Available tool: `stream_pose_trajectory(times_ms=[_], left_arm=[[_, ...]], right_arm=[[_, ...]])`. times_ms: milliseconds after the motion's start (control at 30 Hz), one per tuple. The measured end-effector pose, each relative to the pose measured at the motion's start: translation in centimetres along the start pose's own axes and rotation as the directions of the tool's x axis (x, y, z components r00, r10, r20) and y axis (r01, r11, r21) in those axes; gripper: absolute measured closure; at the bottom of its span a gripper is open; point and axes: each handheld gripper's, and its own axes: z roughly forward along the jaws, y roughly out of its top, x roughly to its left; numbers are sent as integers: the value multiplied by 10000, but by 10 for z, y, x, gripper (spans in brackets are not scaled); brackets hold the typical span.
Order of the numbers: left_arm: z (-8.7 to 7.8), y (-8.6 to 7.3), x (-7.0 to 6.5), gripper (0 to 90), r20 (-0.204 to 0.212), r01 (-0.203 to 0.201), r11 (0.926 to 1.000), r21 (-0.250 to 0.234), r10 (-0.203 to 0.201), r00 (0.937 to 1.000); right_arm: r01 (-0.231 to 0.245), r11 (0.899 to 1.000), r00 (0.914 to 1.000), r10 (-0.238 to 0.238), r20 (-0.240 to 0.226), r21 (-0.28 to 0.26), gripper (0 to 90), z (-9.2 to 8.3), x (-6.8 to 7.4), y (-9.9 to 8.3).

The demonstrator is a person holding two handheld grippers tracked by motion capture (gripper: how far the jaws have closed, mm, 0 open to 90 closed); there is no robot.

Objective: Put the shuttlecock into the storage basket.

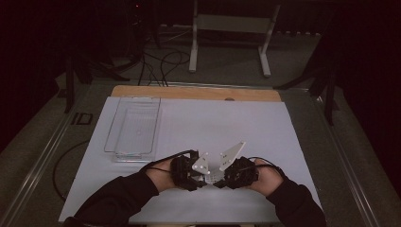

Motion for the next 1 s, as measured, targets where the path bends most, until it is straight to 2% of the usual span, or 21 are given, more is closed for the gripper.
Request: stream_pose_trajectory(times_ms=[100,233,333,433,633,867,933,1000], left_arm=[[2,0,1,653,86,-27,9999,111,26,10000],[5,1,2,654,-3,-51,9998,170,51,10000],[7,0,3,654,-44,-3,9998,214,4,10000],[8,0,5,654,-201,67,9995,323,-61,9998],[4,-6,8,654,-355,275,9990,364,-262,9990],[2,-12,10,653,-428,435,9983,383,-419,9982],[1,-14,10,653,-406,495,9981,353,-481,9980],[0,-15,11,653,-430,478,9982,358,-463,9980]], right_arm=[[89,10000,10000,-89,-21,28,894,2,0,0],[163,9999,9999,-163,11,40,862,4,-1,-2],[233,9997,9996,-233,163,-14,746,6,0,-4],[291,9993,9984,-303,480,252,617,11,3,-5],[22,9994,9954,-56,956,357,502,15,0,-10],[-276,9994,9813,232,1911,202,364,15,-2,-18],[-137,9998,9717,103,2360,126,300,15,-1,-21],[-194,9998,9707,191,2396,-9,244,15,-1,-24]])
